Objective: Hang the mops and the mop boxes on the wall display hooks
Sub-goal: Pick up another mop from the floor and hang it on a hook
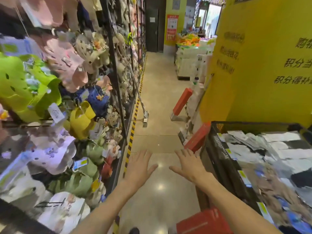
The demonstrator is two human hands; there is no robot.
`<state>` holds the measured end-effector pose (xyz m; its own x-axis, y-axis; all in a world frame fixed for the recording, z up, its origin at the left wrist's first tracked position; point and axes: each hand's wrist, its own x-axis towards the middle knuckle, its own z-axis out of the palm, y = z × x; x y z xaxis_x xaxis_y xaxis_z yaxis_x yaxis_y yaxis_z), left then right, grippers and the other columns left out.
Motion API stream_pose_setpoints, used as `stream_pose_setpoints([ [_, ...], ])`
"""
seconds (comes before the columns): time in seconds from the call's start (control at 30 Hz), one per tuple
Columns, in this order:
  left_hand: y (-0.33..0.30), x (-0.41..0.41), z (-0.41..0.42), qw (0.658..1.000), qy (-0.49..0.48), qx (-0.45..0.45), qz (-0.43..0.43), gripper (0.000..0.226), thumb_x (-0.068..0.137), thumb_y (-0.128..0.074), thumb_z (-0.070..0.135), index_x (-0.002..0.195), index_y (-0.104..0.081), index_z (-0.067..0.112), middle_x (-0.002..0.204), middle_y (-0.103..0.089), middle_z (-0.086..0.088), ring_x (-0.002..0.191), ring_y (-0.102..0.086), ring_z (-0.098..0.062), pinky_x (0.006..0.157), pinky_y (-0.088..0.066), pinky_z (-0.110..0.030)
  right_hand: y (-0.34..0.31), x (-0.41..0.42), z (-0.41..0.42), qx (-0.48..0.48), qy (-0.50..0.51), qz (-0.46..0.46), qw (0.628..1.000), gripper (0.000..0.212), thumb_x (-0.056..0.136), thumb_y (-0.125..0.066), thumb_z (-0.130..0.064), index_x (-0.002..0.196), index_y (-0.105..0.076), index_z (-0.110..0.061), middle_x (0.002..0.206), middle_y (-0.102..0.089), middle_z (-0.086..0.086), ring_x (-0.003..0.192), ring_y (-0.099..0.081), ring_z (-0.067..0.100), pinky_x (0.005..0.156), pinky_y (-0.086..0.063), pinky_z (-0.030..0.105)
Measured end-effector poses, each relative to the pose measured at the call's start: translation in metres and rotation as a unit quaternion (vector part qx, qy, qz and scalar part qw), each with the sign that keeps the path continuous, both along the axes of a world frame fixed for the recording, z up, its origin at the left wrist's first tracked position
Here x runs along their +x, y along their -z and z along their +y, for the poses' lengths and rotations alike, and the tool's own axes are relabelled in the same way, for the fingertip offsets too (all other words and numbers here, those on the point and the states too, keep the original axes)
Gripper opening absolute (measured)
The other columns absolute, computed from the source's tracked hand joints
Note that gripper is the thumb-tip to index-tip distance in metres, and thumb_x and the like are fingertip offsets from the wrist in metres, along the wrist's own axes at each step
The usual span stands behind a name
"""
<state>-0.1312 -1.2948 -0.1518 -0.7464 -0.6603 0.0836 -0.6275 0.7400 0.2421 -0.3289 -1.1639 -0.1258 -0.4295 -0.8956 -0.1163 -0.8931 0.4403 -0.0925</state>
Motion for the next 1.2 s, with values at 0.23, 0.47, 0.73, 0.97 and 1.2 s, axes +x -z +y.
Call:
stream_pose_setpoints([
  [0.23,-0.014,-0.104,-0.183,0.998,0.057,0.010,-0.026,0.071,0.102,-0.032,0.069,0.162,-0.029,0.030,0.173,-0.023,-0.003,0.161,-0.015,-0.024,0.129,-0.014,-0.049,-0.023,-0.082,-0.155,-0.007,0.056,-0.014,0.998,0.082,0.099,-0.044,-0.073,0.165,-0.026,-0.026,0.170,-0.031,0.004,0.156,-0.029,0.029,0.125,-0.020,0.050],
  [0.47,-0.010,-0.205,-0.312,0.994,0.103,0.015,-0.032,0.075,0.100,-0.023,0.071,0.161,-0.033,0.028,0.170,-0.030,-0.003,0.159,-0.022,-0.026,0.128,-0.015,-0.047,-0.014,-0.177,-0.277,-0.008,0.115,-0.032,0.993,0.085,0.097,-0.044,-0.076,0.164,-0.027,-0.026,0.170,-0.032,0.004,0.156,-0.031,0.029,0.127,-0.021,0.053],
  [0.73,0.007,-0.347,-0.471,0.992,0.114,0.015,-0.051,0.087,0.091,-0.014,0.078,0.163,-0.026,0.031,0.173,-0.021,-0.001,0.162,-0.013,-0.023,0.130,-0.008,-0.048,0.011,-0.318,-0.424,0.001,0.136,-0.055,0.989,0.088,0.096,-0.044,-0.079,0.166,-0.025,-0.027,0.171,-0.031,0.005,0.155,-0.035,0.029,0.123,-0.030,0.047],
  [0.97,0.000,-0.486,-0.597,0.991,0.132,0.006,-0.035,0.105,0.082,0.007,0.086,0.162,-0.030,0.030,0.172,-0.026,-0.003,0.160,-0.020,-0.026,0.128,-0.017,-0.049,-0.002,-0.458,-0.537,-0.006,0.172,-0.084,0.982,0.085,0.098,-0.049,-0.074,0.165,-0.027,-0.027,0.168,-0.037,0.005,0.152,-0.039,0.029,0.120,-0.037,0.043],
  [1.2,0.026,-0.606,-0.684,0.985,0.169,0.033,-0.029,0.120,0.075,0.022,0.089,0.162,-0.035,0.028,0.170,-0.031,-0.005,0.159,-0.024,-0.028,0.127,-0.016,-0.051,0.004,-0.555,-0.612,-0.001,0.215,-0.101,0.971,0.081,0.094,-0.048,-0.077,0.160,-0.035,-0.031,0.158,-0.049,0.002,0.144,-0.047,0.026,0.115,-0.041,0.042],
])
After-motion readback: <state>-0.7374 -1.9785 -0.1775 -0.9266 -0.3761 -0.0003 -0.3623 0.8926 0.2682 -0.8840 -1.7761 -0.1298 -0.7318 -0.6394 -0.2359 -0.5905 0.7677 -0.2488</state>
